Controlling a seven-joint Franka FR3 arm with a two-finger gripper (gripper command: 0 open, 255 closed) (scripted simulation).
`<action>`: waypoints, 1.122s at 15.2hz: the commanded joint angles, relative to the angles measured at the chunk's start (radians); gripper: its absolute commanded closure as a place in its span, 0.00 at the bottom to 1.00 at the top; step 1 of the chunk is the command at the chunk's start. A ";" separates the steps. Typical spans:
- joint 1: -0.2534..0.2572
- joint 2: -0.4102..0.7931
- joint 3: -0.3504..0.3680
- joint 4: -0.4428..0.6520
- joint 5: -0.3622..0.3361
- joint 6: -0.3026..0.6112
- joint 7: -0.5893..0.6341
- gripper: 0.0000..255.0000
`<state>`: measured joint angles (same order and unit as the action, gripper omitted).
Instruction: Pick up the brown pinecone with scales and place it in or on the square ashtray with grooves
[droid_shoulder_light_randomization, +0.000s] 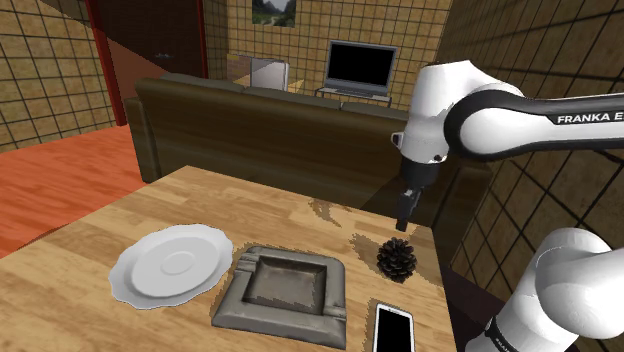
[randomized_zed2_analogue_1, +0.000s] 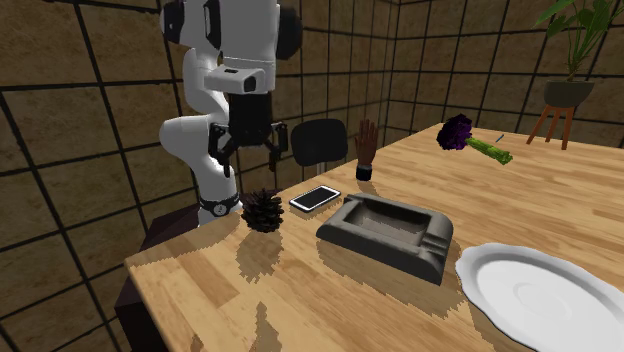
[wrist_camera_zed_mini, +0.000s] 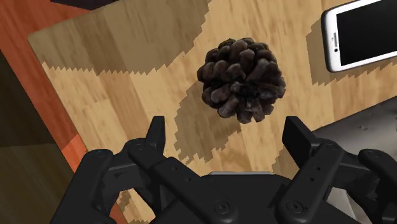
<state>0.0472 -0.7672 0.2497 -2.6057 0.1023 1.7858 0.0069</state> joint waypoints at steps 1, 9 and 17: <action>0.016 0.016 0.056 -0.025 0.007 0.075 0.041 0.00; 0.029 0.072 0.134 -0.108 0.014 0.243 0.095 0.00; 0.027 0.087 0.140 -0.135 0.015 0.285 0.096 0.00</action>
<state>0.0747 -0.6805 0.3895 -2.7402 0.1176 2.0698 0.1027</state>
